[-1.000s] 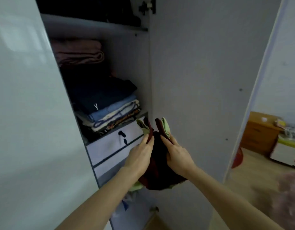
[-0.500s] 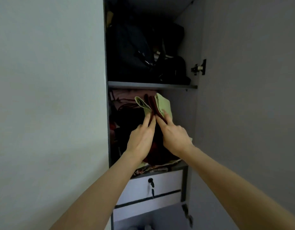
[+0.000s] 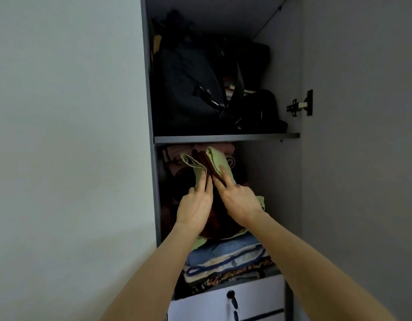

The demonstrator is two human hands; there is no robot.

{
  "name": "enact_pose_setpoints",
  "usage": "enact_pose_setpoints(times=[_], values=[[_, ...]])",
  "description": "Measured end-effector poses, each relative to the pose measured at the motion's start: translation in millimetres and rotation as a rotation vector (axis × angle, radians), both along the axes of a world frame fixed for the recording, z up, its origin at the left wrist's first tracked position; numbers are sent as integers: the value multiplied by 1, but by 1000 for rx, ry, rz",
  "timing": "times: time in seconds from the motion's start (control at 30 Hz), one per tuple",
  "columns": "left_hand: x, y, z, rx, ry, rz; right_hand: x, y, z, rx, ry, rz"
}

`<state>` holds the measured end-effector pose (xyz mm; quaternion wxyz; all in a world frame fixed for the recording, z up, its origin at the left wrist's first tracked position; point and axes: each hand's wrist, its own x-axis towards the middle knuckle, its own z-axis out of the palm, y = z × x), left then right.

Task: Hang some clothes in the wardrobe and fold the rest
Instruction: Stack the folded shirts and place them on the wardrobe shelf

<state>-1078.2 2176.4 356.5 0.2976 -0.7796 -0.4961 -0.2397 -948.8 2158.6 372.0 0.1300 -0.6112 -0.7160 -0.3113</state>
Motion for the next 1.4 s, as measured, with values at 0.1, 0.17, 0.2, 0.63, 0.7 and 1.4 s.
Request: enact_pose_setpoints(times=[0.1, 0.17, 0.2, 0.63, 0.7, 1.4], values=[[9, 17, 1, -21, 23, 38, 14, 19, 1, -33, 4, -7], [13, 32, 4, -20, 30, 74, 24, 34, 4, -53, 18, 1], [14, 38, 5, -21, 30, 91, 29, 42, 5, -59, 26, 5], [14, 94, -25, -251, 105, 300, 59, 104, -29, -196, 58, 2], [12, 95, -16, -207, 99, 335, 63, 106, -26, -152, 62, -37], [37, 117, -47, -546, -194, 198, 79, 140, -61, -372, 326, -151]])
